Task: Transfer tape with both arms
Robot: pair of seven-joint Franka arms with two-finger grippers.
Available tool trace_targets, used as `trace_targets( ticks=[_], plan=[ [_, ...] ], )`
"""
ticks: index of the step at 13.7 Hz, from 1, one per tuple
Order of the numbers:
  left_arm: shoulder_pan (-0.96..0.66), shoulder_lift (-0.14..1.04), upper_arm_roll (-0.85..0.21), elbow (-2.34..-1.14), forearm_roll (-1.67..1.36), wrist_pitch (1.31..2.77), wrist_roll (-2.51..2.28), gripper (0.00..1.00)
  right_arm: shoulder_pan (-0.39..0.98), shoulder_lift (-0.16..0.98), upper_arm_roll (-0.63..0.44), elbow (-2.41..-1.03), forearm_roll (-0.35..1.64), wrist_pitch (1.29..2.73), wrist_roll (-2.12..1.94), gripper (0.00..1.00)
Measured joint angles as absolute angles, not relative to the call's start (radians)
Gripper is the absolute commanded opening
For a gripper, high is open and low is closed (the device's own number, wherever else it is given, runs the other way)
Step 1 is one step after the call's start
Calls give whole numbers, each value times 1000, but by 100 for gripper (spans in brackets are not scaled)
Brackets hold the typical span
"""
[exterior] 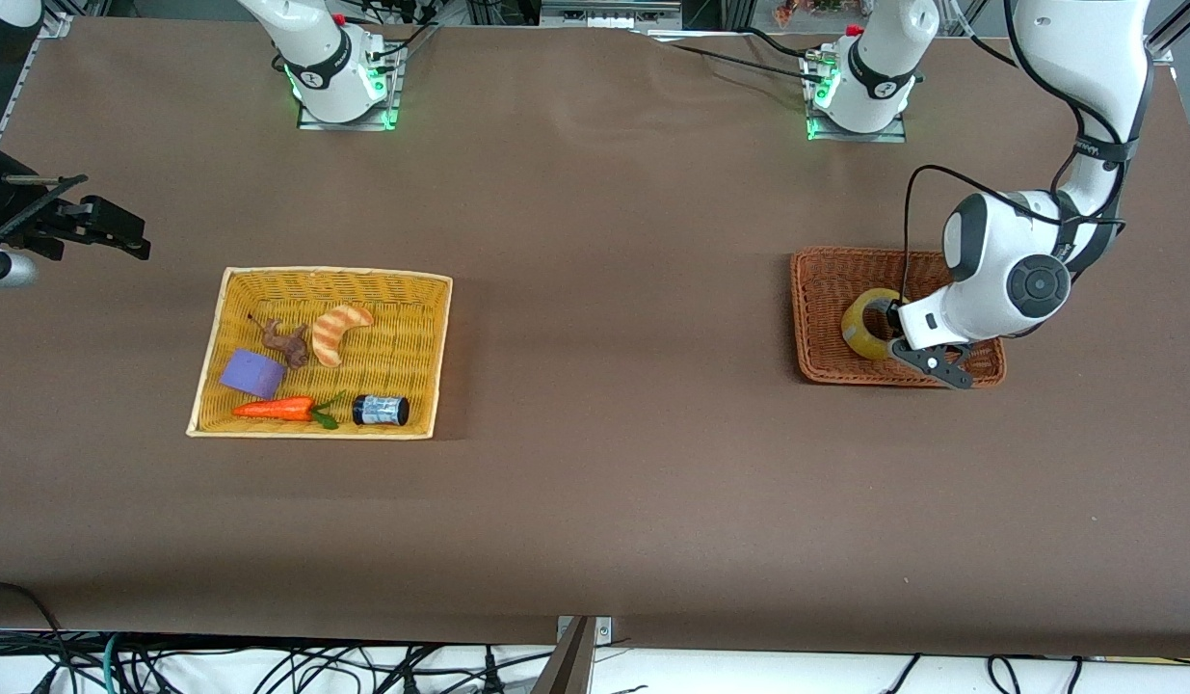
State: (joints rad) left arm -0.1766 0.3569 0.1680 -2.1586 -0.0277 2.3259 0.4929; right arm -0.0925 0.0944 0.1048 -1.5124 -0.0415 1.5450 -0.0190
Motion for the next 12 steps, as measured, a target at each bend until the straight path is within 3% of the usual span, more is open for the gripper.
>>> trace_targets(
  ticks=[5,12],
  plan=[
    [-177,305,168,-2179,-29,2308,493,100,-92,99,105,-1513,-41,1545,-19,100],
    [-157,-104,169,-2207,-59,2209,489,100,-93,99,105,-1513,-41,1545,-19,100]
  ],
)
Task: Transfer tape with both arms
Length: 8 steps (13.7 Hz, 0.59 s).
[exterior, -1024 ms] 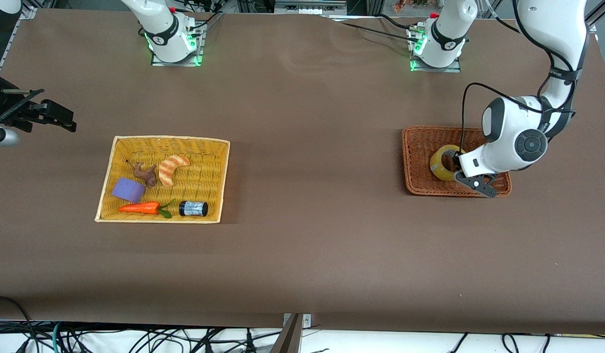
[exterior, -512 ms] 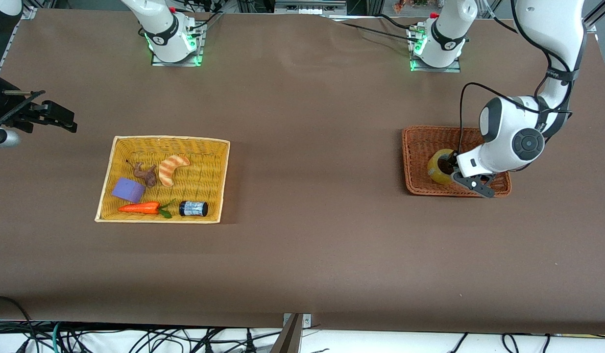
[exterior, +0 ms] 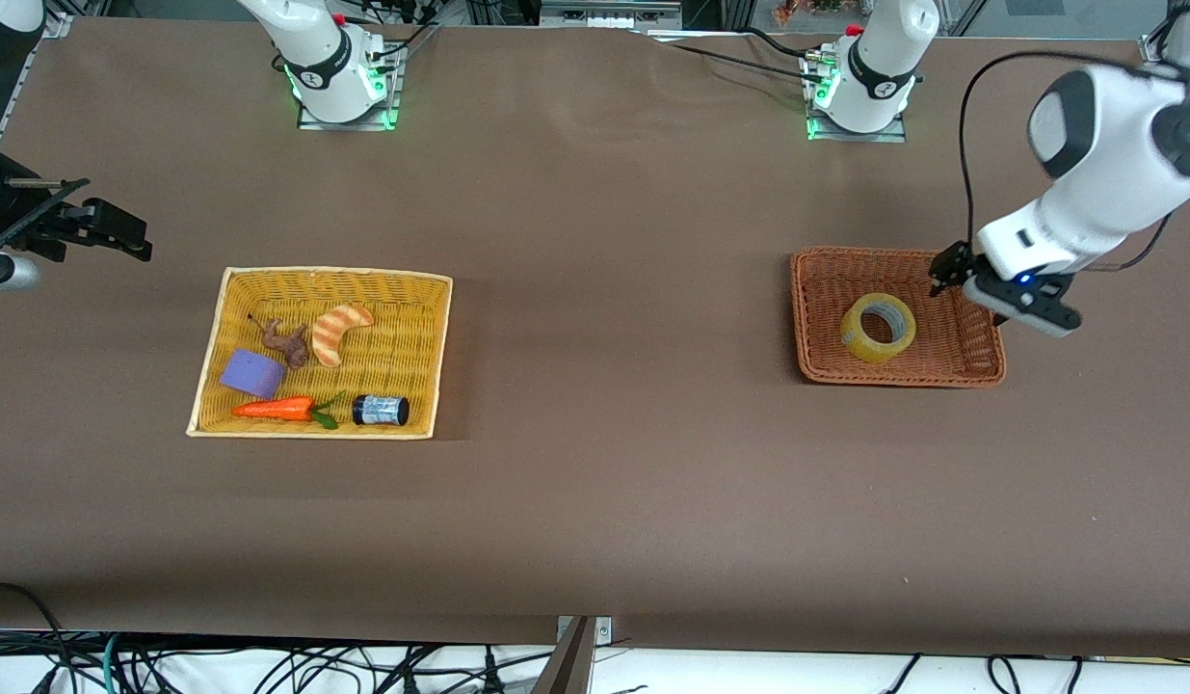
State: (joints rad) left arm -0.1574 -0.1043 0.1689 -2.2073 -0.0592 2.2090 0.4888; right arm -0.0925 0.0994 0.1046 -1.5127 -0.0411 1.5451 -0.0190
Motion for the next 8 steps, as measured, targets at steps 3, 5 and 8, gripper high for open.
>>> trace_targets(
  ticks=[3,5,8],
  plan=[
    [-159,-170,154,-2075,-87,1998,452,100,-93,99,105,-1513,-41,1545,-19,100],
    [-159,-150,112,-1881,-82,1767,324,100,-92,99,105,-1513,-41,1545,-19,100],
    [-161,-72,36,-1658,-44,1598,102,100,-92,99,105,-1513,-41,1545,-19,100]
  ],
)
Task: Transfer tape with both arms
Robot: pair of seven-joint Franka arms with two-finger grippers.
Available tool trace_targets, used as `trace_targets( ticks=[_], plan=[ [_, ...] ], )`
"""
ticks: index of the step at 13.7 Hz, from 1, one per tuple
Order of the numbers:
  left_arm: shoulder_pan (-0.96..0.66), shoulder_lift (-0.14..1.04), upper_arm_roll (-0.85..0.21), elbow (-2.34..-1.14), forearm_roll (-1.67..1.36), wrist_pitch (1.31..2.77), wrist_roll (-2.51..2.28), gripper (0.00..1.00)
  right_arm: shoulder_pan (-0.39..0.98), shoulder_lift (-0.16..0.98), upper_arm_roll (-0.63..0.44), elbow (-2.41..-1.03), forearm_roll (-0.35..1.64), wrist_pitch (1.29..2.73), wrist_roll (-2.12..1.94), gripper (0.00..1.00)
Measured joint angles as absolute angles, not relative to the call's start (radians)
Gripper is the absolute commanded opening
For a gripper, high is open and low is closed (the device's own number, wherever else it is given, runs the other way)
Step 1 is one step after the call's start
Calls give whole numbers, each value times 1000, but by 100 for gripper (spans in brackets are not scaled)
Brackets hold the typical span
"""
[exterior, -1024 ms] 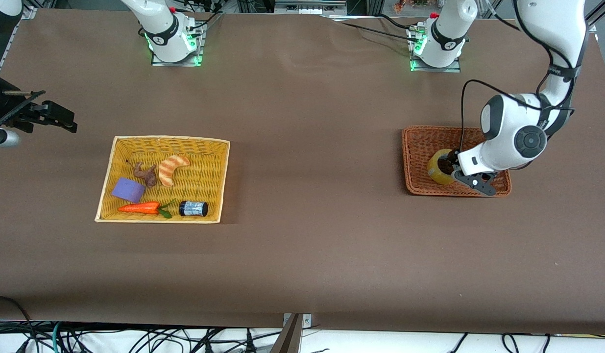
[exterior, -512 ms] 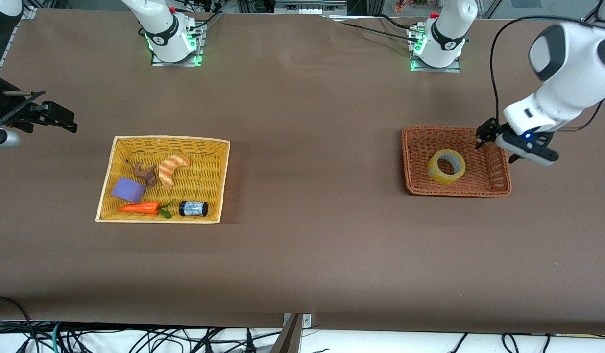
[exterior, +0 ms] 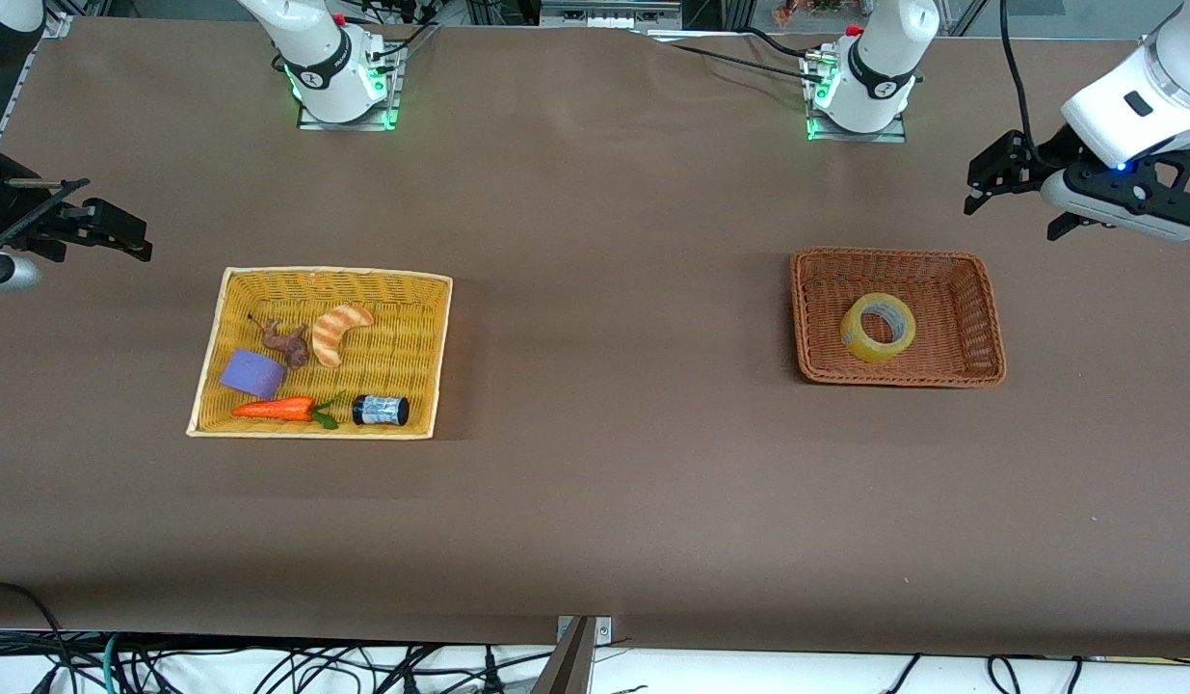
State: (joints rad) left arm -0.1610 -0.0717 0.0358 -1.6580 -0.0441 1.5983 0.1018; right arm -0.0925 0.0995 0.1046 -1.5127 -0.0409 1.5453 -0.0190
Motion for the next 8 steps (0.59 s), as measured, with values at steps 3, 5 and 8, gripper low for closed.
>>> trace_targets(
  ticks=[3,5,8],
  plan=[
    [-156,-6,36,-1566,-47,1584,13,100,-93,99,105,-1513,-41,1545,-19,100],
    [-151,19,38,-1552,-47,1583,7,100,-93,99,105,-1513,-41,1545,-19,100],
    [-151,35,38,-1549,-48,1575,6,100,-93,100,105,-1513,-41,1545,-19,100]
  ],
)
